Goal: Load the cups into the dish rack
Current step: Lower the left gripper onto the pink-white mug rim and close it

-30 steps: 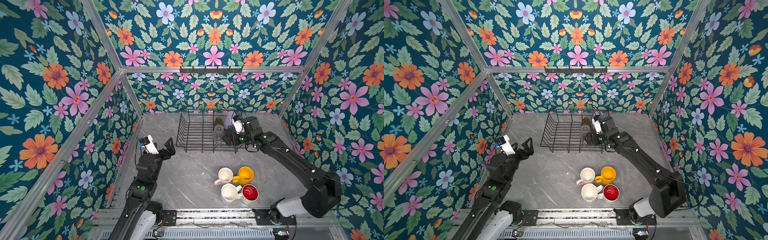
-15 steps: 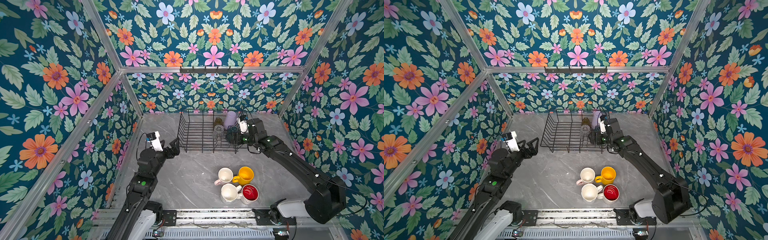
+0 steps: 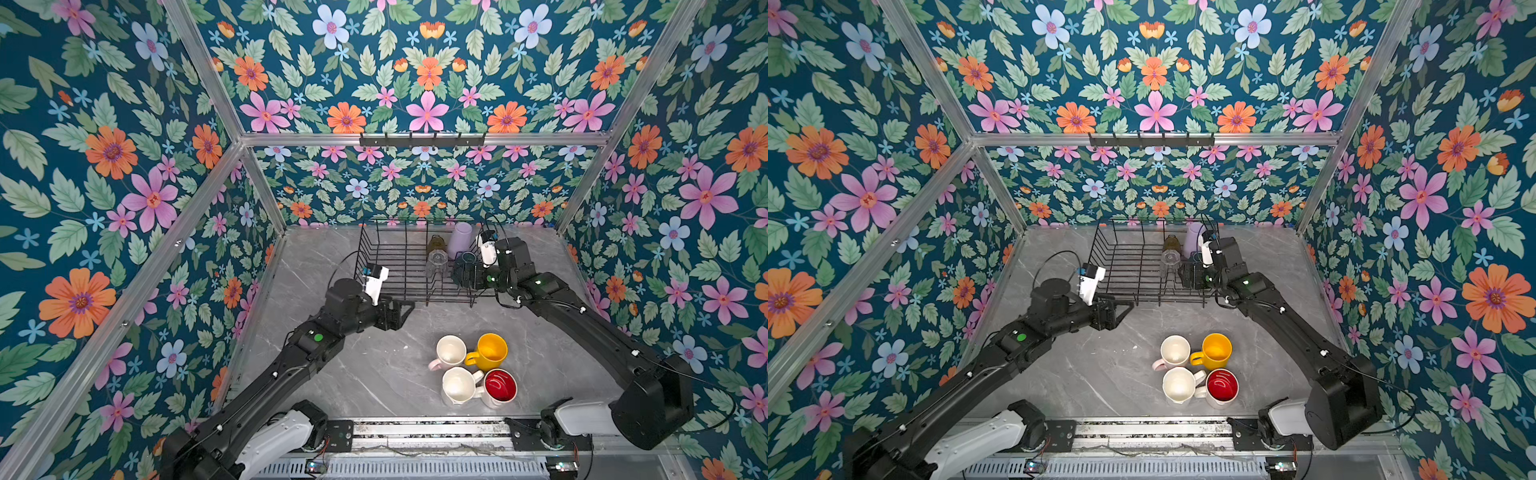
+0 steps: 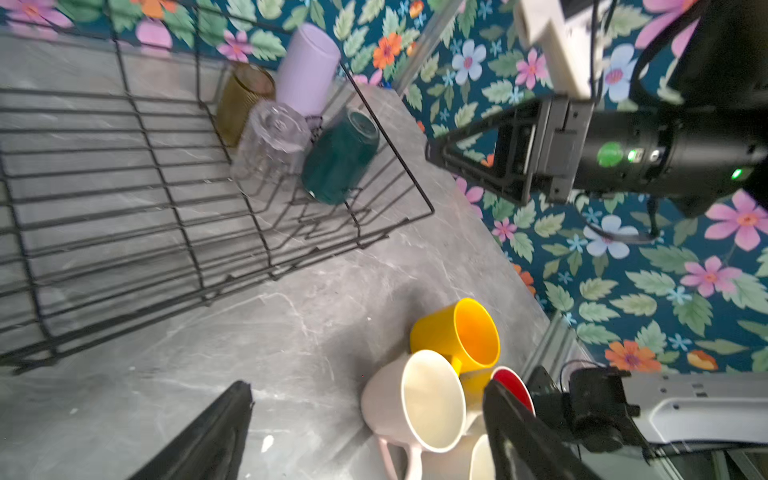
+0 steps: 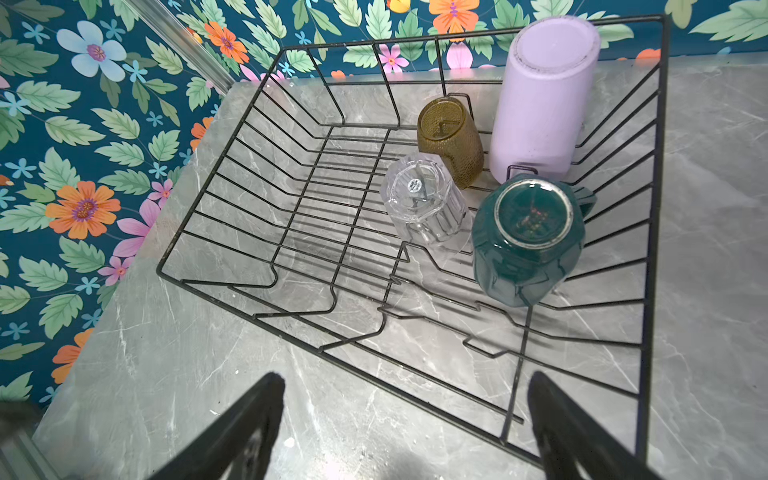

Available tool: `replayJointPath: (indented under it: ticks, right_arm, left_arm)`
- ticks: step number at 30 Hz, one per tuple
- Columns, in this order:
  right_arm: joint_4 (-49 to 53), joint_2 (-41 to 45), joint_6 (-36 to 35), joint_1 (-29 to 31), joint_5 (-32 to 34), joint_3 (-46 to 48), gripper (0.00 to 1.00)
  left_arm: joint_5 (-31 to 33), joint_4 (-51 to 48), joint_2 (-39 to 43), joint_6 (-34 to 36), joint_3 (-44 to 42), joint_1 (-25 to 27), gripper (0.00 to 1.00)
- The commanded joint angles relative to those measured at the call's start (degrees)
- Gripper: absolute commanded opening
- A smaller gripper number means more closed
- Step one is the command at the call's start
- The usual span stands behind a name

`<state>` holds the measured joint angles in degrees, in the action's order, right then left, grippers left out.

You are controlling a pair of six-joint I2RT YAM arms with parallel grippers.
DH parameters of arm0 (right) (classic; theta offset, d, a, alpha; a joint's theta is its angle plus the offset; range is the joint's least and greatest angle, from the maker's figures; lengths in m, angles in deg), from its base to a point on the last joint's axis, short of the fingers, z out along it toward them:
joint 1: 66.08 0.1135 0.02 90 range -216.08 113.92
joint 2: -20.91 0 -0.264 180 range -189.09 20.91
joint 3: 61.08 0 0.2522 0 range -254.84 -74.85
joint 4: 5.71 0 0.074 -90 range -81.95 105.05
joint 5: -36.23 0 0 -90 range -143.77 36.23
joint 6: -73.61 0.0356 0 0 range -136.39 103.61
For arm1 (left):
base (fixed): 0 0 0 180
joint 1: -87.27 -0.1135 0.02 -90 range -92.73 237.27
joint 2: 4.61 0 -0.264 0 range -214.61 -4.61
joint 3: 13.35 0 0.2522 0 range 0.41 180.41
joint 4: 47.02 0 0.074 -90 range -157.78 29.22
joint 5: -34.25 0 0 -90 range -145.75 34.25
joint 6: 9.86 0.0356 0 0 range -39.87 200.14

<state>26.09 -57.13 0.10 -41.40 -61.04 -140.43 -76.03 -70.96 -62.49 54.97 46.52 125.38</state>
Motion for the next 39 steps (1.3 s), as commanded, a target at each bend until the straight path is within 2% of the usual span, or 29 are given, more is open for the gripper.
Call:
replayJointPath:
  ticks: [1, 7, 8, 10, 15, 26, 39]
  right_arm:
    - [-0.3, 0.5, 0.3, -0.3, 0.9, -0.1, 0.91]
    - [0.3, 0.7, 0.7, -1.0, 2.5, 0.6, 0.93]
    - [0.6, 0.7, 1.0, -1.1, 2.1, 0.5, 0.93]
    - [1.0, 0.8, 1.4, -1.5, 1.9, 0.6, 0.93]
    - [1.2, 1.1, 2.4, -3.0, 0.5, 1.5, 0.93]
    - [0.6, 4.7, 2.6, -4.6, 1.6, 5.1, 0.98]
    - [0.3, 6.3, 2.5, -5.3, 1.6, 6.1, 0.99]
  left_arm:
    - [5.5, -6.4, -3.5, 0.6, 2.7, 3.5, 0.88]
    - [8.9, -9.4, -8.1, 0.6, 5.4, 10.2, 0.88]
    - [9.4, -10.3, -9.1, 8.6, 6.0, 10.8, 0.71]
    - [10.2, -11.9, -11.2, 9.3, 7.4, 12.6, 0.67]
    - [13.7, -13.5, -15.6, 9.6, 9.5, 15.9, 0.65]
    - [12.5, -14.9, -22.9, 10.5, 14.1, 20.5, 0.63]
    - [14.6, -17.2, -29.1, 10.8, 17.1, 23.1, 0.58]
